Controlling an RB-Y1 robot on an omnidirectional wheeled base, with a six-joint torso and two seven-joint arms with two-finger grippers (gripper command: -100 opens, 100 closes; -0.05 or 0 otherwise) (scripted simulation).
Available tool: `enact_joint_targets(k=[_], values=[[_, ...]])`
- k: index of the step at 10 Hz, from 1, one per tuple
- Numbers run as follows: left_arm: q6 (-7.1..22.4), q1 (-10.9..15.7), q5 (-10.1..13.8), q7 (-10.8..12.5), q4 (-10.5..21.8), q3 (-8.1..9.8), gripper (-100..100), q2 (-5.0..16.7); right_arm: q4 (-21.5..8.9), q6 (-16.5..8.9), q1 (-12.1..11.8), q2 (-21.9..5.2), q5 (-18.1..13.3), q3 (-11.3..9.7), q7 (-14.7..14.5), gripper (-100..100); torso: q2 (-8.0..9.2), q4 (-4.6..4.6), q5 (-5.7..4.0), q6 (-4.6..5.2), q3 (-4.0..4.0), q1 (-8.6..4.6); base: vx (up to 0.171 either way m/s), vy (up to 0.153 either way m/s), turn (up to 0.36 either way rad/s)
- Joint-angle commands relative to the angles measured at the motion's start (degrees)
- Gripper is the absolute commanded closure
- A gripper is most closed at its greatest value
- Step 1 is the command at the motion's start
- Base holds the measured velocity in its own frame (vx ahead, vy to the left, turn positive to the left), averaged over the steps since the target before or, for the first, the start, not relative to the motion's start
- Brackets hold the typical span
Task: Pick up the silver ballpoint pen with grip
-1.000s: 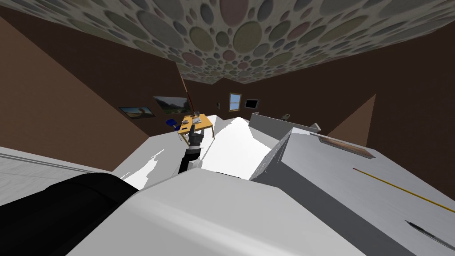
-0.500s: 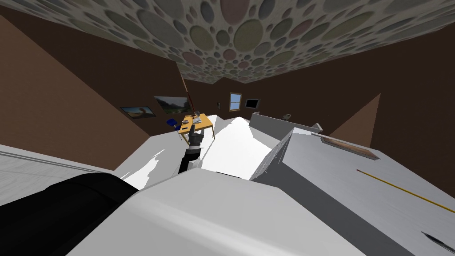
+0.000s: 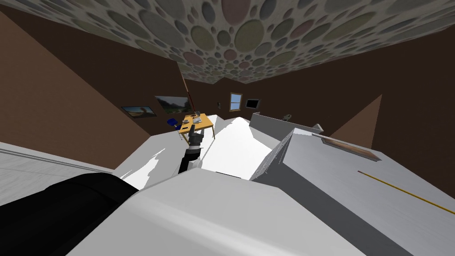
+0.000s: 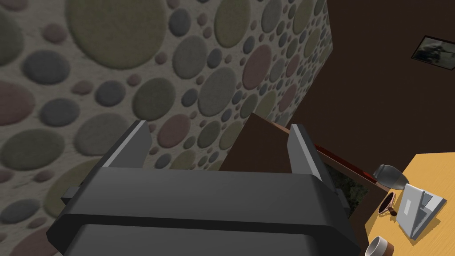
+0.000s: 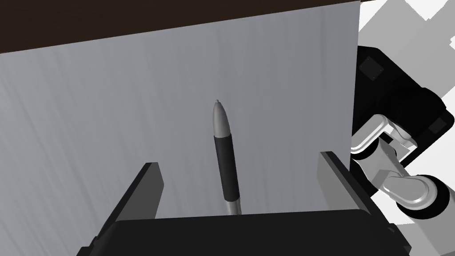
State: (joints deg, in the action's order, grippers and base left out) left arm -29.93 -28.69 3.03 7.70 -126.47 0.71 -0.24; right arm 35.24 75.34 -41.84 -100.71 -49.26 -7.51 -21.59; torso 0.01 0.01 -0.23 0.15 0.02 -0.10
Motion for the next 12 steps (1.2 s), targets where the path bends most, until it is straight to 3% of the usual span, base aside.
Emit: enact_joint_targets(k=[1, 2, 3, 5, 6, 10, 11, 12], values=[[0.0, 0.0, 0.0, 0.0, 0.0, 0.0, 0, 0.0, 1.7, -1.8, -2.9, -0.3, 2.9, 2.1, -0.3, -100, 0.0, 0.0, 0.0, 0.0, 0.0, 0.0, 0.01, -0.005, 0.037], [0.0, 0.0, 0.0, 0.0, 0.0, 0.0, 0, 0.0, 1.7, -1.8, -5.4, -0.3, 3.0, 2.1, -0.3, -100, -0.06, -0.02, -0.11, -0.04, -0.04, -0.12, 0.005, 0.003, 0.007], [0.0, 0.0, 0.0, 0.0, 0.0, 0.0, 0, 0.0, 2.1, -3.3, -5.6, 1.3, 2.7, 1.4, -0.5, -100, -0.06, -0.02, -0.12, -0.01, -0.04, -0.15, 0.014, -0.003, 0.072], [0.0, 0.0, 0.0, 0.0, 0.0, 0.0, 0, 0.0, 1.7, -2.9, -5.4, 0.8, 2.7, 1.6, -0.5, -100, -0.03, -0.05, -0.5, 0.06, -0.04, -0.35, 0.007, -0.004, 0.02], [0.0, 0.0, 0.0, 0.0, 0.0, 0.0, 0, 0.0, 1.8, -3.1, -5.6, 0.8, 2.8, 1.6, -0.5, 100, -0.01, -0.04, -0.53, 0.06, -0.03, -0.38, 0.0, 0.0, 0.0], [0.0, 0.0, 0.0, 0.0, 0.0, 0.0, 0, 0.0, 1.8, -3.1, -5.6, 0.8, 2.7, 1.6, -0.5, 100, -0.07, -0.05, -0.54, 0.04, -0.06, -0.42, -0.001, 0.001, 0.001], [0.0, 0.0, 0.0, 0.0, 0.0, 0.0, 0, 0.0, 1.8, -3.1, -5.6, 0.8, 2.7, 1.6, -0.5, 0, -0.06, -0.05, -0.53, 0.04, -0.06, -0.41, 0.0, 0.0, 0.0], [0.0, 0.0, 0.0, 0.0, 0.0, 0.0, 0, 0.0, 1.6, -1.5, -5.7, -0.6, 3.0, 2.2, -0.2, 100, -0.06, -0.05, -0.53, 0.05, -0.06, -0.41, -0.011, 0.005, -0.097]])
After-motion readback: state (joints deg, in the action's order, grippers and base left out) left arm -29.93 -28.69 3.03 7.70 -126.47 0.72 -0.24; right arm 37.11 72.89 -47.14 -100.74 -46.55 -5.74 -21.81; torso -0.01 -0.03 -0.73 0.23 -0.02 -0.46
